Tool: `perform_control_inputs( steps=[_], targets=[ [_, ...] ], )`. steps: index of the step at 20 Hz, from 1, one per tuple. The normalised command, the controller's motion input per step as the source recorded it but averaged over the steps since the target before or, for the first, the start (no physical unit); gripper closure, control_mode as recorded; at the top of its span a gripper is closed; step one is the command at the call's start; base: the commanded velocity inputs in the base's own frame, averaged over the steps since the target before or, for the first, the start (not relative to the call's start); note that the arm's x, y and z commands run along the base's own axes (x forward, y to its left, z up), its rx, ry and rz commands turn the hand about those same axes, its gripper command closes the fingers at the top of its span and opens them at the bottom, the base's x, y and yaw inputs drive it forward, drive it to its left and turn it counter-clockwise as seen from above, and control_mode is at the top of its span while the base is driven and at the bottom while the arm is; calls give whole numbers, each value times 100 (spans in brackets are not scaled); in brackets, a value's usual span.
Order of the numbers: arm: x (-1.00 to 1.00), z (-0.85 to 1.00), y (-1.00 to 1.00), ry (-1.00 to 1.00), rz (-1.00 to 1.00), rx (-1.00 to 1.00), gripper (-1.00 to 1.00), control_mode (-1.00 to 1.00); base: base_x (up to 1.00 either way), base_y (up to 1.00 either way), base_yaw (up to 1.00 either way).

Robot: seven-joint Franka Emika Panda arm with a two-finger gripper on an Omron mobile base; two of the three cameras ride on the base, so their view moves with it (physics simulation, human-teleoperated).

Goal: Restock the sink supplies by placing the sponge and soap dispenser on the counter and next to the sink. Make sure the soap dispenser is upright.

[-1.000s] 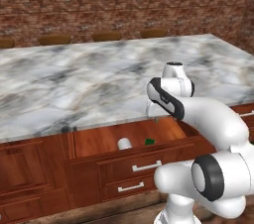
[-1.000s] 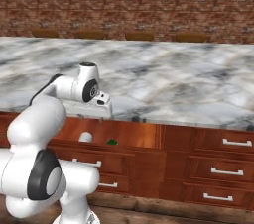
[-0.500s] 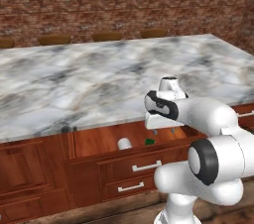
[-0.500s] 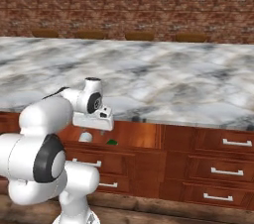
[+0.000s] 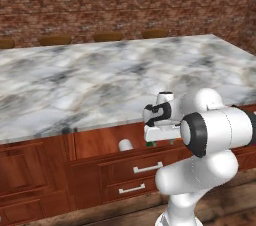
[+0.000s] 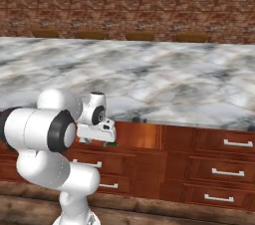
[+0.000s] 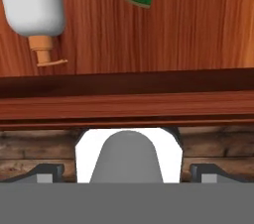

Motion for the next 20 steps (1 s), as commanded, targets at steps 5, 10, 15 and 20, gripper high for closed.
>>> perform_control_inputs(
  steps=[5, 10, 15, 20],
  targets=[
    [0, -3, 0, 0, -1, 0, -100, -100, 0, 0, 0],
    [35, -5, 0, -1, 0, 0, -100, -100, 0, 0, 0],
    [49, -7, 0, -9, 0, 0, -100, -100, 0, 0, 0],
    [50, -19, 3, -5, 0, 0, -100, -100, 0, 0, 0]
  ],
)
